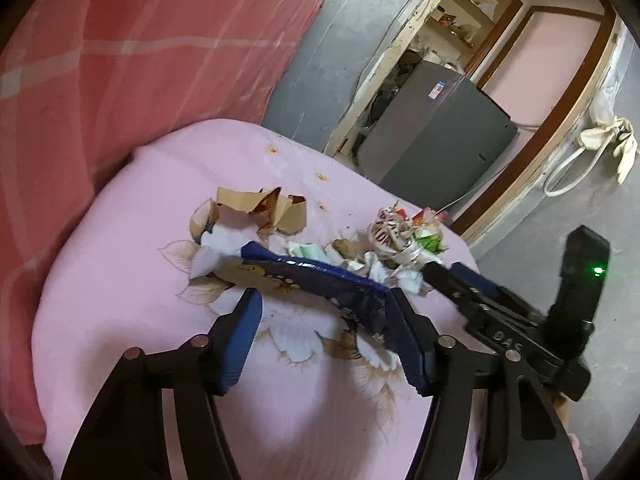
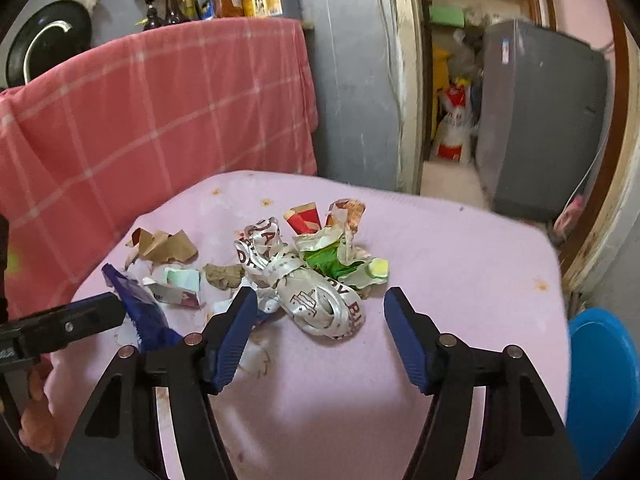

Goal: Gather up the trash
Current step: 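Grasp the blue wrapper with the left tool while the right tool grasps the crumpled foil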

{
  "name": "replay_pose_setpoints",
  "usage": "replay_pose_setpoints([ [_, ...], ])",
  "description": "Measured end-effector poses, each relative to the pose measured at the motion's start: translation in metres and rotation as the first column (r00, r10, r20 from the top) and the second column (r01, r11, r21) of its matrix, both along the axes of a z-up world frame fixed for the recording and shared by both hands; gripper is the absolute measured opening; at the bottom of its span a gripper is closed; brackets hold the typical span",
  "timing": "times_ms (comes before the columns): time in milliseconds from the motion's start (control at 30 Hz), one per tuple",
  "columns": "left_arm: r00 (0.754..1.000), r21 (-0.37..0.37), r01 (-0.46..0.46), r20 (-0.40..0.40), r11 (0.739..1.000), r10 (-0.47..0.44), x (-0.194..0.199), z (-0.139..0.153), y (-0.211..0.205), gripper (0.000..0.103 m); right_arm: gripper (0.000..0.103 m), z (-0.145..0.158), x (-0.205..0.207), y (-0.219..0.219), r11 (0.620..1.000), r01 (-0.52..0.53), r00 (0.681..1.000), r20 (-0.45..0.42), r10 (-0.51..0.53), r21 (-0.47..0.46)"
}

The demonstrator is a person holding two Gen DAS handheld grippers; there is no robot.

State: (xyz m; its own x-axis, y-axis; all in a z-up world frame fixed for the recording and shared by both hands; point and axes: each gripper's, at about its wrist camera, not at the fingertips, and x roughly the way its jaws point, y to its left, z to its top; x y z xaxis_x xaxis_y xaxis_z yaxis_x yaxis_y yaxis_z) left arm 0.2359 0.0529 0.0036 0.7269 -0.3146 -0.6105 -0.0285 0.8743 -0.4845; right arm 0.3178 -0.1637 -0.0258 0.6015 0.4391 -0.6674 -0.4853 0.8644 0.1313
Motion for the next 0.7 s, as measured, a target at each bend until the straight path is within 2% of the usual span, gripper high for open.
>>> replay_pose_setpoints([
  [167, 1.0, -0.042, -0.001, 0.018, 0.999, 0.001, -0.002, 0.009, 0.004, 0.058, 0.051, -0.004, 0.004, 0.004, 1.0, -0.02, 0.999, -0.032, 0.019, -0.009],
  [267, 1.0, -0.021, -0.021, -0.011, 1.0, 0.021, 0.002, 0.011, 0.004, 0.058, 0.05, -0.005, 0.005, 0.003, 1.0, -0.023, 0.999, -0.044, 0.023, -0.003],
  [367, 0.998, -0.077, -0.031, -0.059, 0.997, 0.026, 0.009, 0.004, 0.006, 0.058, 0.049, -0.005, 0.005, 0.002, 1.0, -0.028, 0.999, -0.047, 0.028, 0.001],
  [467, 0.998, -0.113, -0.035, -0.059, 0.993, 0.028, 0.003, 0.005, 0.012, 0.058, 0.049, -0.005, 0.005, 0.003, 0.999, -0.037, 0.998, -0.049, 0.038, 0.009],
  [533, 0.998, -0.108, -0.034, -0.062, 0.994, 0.028, 0.001, 0.007, 0.011, 0.058, 0.039, -0.006, 0.006, 0.005, 0.999, -0.041, 0.998, -0.05, 0.041, 0.003],
  [567, 0.998, -0.117, -0.033, -0.065, 0.993, 0.026, 0.002, 0.008, 0.011, 0.058, 0.028, -0.006, 0.005, 0.006, 0.999, -0.045, 0.997, -0.055, 0.045, 0.001],
  [700, 0.997, -0.163, -0.046, -0.073, 0.986, 0.034, 0.002, 0.013, 0.012, 0.058, 0.02, -0.007, 0.002, 0.006, 0.999, -0.054, 0.997, -0.057, 0.054, 0.001],
])
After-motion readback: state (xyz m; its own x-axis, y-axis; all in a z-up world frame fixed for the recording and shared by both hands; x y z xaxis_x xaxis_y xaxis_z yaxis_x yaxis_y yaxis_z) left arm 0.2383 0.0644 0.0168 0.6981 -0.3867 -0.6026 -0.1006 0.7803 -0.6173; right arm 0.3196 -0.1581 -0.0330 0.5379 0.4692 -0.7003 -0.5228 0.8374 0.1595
